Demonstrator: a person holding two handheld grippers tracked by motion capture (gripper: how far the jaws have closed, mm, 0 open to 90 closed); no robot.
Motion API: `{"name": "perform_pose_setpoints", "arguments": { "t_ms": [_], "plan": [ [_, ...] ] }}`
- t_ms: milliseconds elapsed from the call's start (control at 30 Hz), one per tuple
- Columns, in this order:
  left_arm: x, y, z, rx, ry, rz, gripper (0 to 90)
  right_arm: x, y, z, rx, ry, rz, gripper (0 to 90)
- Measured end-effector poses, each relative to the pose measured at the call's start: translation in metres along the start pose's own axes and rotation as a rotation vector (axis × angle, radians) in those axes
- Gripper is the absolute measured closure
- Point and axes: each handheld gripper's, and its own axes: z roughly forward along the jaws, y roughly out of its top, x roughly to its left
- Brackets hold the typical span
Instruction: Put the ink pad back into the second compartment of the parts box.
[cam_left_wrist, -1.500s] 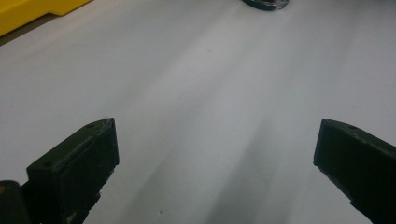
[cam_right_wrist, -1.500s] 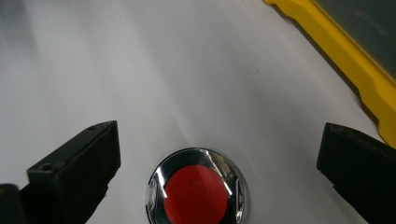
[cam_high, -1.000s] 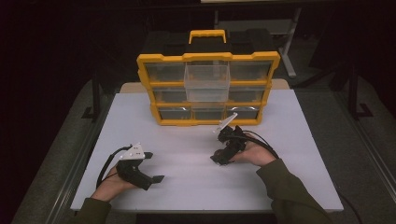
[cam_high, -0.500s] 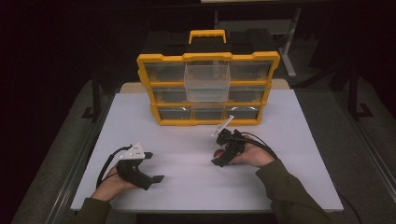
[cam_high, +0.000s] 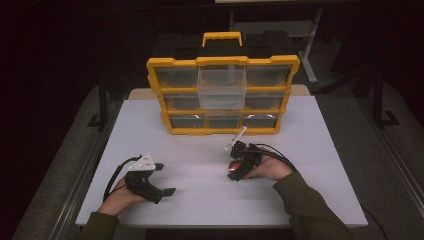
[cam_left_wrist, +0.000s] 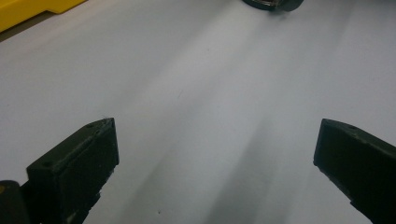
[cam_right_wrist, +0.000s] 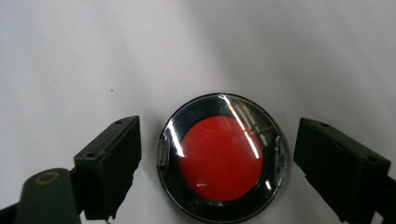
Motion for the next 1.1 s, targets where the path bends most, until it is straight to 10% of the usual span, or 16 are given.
{"name": "perform_pose_setpoints", "arguments": {
  "t_ms": [1100],
  "plan": [
    [0.0003,-0.0001,-0.0005,-0.01,-0.007,0.0,0.0,0.0029,-0.0013,-0.0022,-0.007,-0.037,-0.011,28.7]
  ]
}}
